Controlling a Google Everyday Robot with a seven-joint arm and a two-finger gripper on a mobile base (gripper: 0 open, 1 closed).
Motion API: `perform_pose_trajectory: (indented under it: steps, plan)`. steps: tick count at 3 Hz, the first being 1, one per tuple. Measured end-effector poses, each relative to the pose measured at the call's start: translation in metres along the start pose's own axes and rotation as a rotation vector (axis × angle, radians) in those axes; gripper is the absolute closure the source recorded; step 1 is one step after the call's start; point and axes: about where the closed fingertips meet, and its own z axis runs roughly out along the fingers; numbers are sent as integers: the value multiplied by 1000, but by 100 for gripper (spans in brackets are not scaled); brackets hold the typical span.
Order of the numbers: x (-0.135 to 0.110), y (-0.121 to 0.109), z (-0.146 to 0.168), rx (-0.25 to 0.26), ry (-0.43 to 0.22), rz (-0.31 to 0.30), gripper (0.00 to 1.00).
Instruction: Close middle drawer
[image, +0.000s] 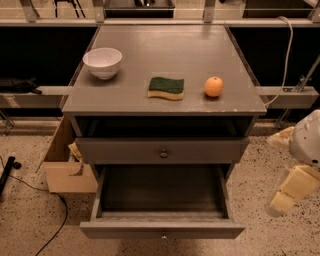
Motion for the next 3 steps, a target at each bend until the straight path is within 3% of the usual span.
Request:
perform_pose_trajectory:
  steps: [1, 3]
  plan:
    - [0, -2, 1, 1, -1, 4, 0]
    - [-10, 2, 53, -131, -93, 60, 0]
